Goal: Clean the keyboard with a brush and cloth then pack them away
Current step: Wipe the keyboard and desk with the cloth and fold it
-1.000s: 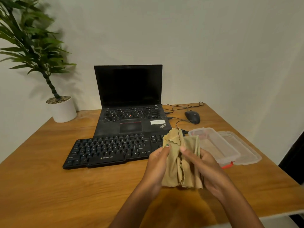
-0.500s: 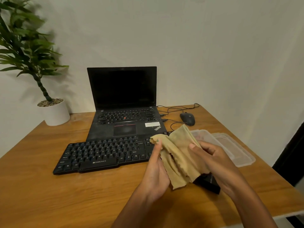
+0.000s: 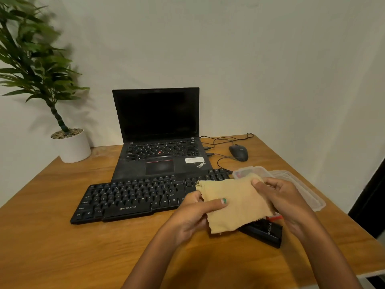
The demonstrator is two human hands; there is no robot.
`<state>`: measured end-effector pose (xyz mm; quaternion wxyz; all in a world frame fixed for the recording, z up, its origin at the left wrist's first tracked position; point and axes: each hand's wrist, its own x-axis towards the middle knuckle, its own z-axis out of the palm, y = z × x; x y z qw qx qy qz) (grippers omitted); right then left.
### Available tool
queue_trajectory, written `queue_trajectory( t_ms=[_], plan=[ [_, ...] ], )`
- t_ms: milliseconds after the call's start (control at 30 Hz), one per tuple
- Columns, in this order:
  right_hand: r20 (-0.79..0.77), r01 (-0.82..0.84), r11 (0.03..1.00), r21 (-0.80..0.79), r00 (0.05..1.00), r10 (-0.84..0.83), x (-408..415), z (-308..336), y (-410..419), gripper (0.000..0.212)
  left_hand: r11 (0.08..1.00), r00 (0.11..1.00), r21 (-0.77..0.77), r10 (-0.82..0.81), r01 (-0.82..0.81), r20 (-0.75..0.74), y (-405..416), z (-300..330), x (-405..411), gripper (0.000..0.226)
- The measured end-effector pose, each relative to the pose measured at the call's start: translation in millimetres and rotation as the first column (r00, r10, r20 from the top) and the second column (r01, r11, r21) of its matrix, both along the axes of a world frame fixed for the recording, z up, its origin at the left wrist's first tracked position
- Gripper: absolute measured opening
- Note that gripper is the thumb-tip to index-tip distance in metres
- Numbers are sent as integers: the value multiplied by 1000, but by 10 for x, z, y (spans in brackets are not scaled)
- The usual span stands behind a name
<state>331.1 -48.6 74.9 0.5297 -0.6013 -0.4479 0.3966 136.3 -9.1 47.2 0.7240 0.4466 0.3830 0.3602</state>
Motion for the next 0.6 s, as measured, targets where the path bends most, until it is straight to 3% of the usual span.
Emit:
queue_trajectory(
  t_ms=[133,233,333,600],
  plan=[
    [-212,-134,953,270,958,195,129,118,-62,48,933,995,348,101,-86,-25,-2,205,-55,37],
    [-170,-96,958,270,975,146,131,118,-24,13,868,980,479,184,-127,-73,96,250,-73,24],
    [-107,-18,971,238,993,44,135,32,26,18,878,969,460,212,-130,-131,165,215,-93,34],
    [16,34,967,254,999,-39,253,-86,-26,15,954,966,300,99,-24,-239,132,92,-100,27]
  ],
)
